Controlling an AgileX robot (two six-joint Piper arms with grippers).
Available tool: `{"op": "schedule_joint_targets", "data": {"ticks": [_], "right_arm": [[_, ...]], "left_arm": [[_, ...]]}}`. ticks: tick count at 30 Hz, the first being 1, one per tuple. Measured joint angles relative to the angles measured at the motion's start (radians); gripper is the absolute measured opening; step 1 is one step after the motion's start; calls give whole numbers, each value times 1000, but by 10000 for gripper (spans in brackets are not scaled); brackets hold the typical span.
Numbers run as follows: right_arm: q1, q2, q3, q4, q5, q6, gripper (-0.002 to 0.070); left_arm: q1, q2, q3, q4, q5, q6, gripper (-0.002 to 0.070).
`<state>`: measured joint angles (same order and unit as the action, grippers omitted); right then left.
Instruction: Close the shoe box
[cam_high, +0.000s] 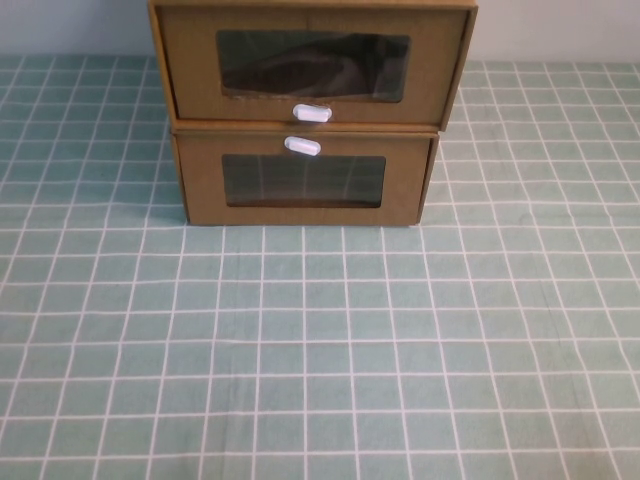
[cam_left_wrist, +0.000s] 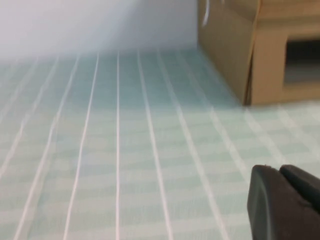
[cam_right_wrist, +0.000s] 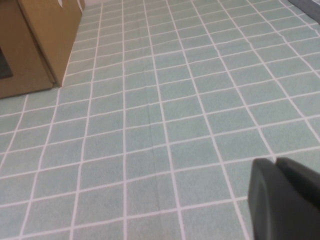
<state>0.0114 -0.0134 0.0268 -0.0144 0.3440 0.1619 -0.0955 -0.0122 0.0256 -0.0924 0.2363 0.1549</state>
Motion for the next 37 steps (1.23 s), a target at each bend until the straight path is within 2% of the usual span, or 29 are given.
{"op": "schedule_joint_targets", "data": {"ticks": [4,37], "right_arm": [[0,0,0,0,0,0,-11],[0,0,0,0,0,0,-11]], "left_arm": [[33,0,1,16,118,-25,-5],[38,0,1,22,126,-33,-5]]}}
